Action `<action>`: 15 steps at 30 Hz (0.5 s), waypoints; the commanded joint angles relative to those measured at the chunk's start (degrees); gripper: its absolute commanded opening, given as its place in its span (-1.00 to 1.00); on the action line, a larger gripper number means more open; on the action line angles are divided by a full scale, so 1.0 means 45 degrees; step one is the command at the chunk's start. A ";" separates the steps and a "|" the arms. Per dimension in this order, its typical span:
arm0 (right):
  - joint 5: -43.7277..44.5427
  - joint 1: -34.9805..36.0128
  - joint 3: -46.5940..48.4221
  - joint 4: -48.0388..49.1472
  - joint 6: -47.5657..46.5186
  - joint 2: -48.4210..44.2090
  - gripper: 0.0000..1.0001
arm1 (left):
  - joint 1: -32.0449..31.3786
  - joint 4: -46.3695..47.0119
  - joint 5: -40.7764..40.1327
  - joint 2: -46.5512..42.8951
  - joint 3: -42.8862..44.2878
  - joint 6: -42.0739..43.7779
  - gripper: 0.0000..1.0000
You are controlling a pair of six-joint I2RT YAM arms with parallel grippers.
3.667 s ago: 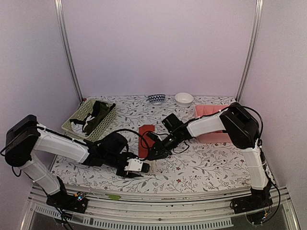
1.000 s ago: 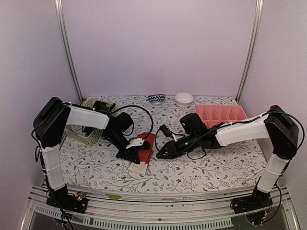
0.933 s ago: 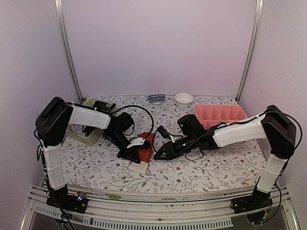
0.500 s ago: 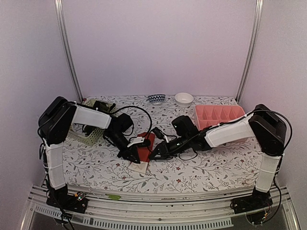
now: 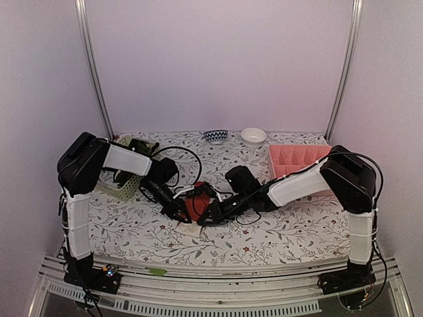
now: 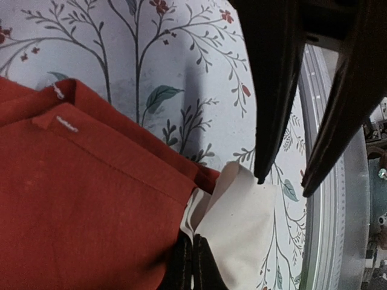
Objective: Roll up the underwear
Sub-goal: Roll the underwear at the center of the board.
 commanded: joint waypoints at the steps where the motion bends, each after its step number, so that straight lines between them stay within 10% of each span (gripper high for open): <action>1: -0.0345 0.0077 0.0654 0.0449 0.0252 0.0891 -0.66 | 0.0436 -0.0052 -0.0459 0.0509 -0.0125 -0.0315 -1.00; 8: -0.0596 0.0081 0.1503 0.0258 0.0542 0.1960 -0.75 | 0.0787 0.0006 -0.0059 0.0555 -0.0011 -0.0662 -0.98; 15: -0.0637 0.0064 0.1796 -0.0715 0.0483 0.2653 -0.80 | 0.1704 0.0614 0.1039 -0.1984 -0.0652 -0.0166 -0.18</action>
